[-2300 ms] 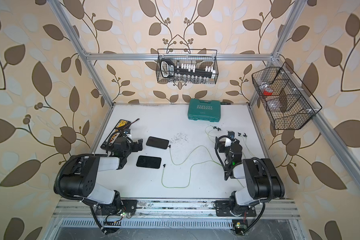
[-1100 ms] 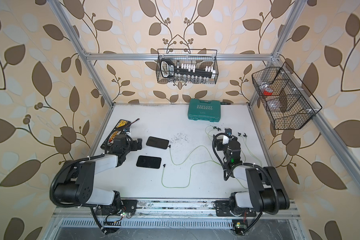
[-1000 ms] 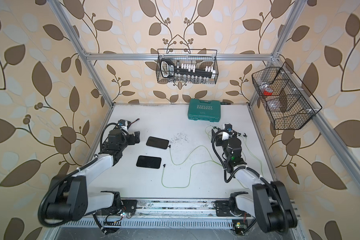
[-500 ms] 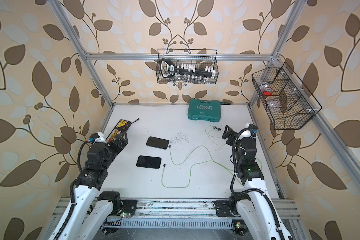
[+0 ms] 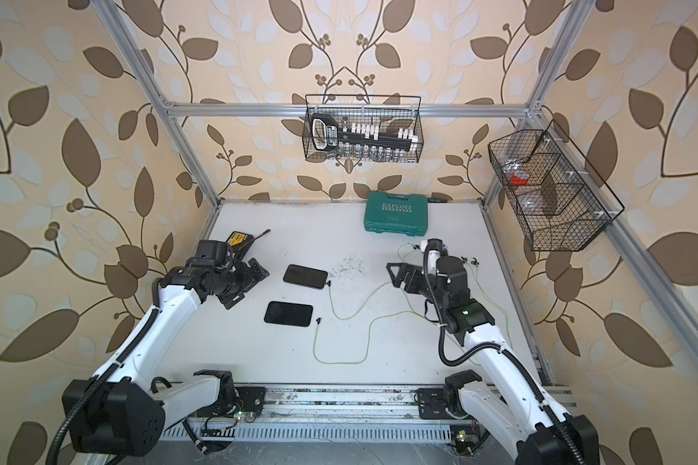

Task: Plug wired earphones into phones
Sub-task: Pick up the wired earphone from the center of the board.

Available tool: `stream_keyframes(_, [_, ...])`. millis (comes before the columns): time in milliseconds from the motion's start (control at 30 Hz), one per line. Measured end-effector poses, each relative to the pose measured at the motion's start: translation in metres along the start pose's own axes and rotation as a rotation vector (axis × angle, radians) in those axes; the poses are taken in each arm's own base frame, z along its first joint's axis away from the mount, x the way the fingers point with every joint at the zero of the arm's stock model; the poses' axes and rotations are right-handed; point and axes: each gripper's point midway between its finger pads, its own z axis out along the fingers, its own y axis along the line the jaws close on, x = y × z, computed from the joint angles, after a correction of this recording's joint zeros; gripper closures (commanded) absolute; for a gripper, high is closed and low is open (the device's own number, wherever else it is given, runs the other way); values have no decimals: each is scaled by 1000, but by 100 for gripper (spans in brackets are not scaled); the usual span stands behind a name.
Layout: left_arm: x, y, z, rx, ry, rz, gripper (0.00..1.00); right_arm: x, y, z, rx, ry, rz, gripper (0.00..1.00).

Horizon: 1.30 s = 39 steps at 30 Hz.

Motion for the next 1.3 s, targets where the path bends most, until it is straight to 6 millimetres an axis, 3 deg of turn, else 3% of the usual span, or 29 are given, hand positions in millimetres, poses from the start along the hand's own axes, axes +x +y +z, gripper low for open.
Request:
stream_keyframes(100, [9,3,8,-23,81,4,1,27,42,19,-59,86,-71,15])
stream_keyframes(233, [17,4,14,-30,141,0,2,66,70,54,-60,195,-124,23])
stream_keyframes(333, [19,4,14,-29,149,-1,1,96,75,79,-46,269,-140,31])
stream_keyframes(533, [17,4,6,-24,118,6,1,134,55,115,11,355,-101,44])
stream_keyframes(633, [14,1,-3,-5,79,14,2,144,49,125,25,369,-81,52])
stream_keyframes(800, [11,-2,-12,25,35,22,2,150,45,138,36,372,-53,55])
stream_keyframes(900, [12,-1,-13,31,26,24,2,150,43,148,40,367,-33,60])
stream_keyframes(1133, [12,-1,-13,45,12,27,2,151,27,175,71,370,10,64])
stream_keyframes(1300, [12,-1,-12,45,12,27,2,148,27,194,63,370,22,67])
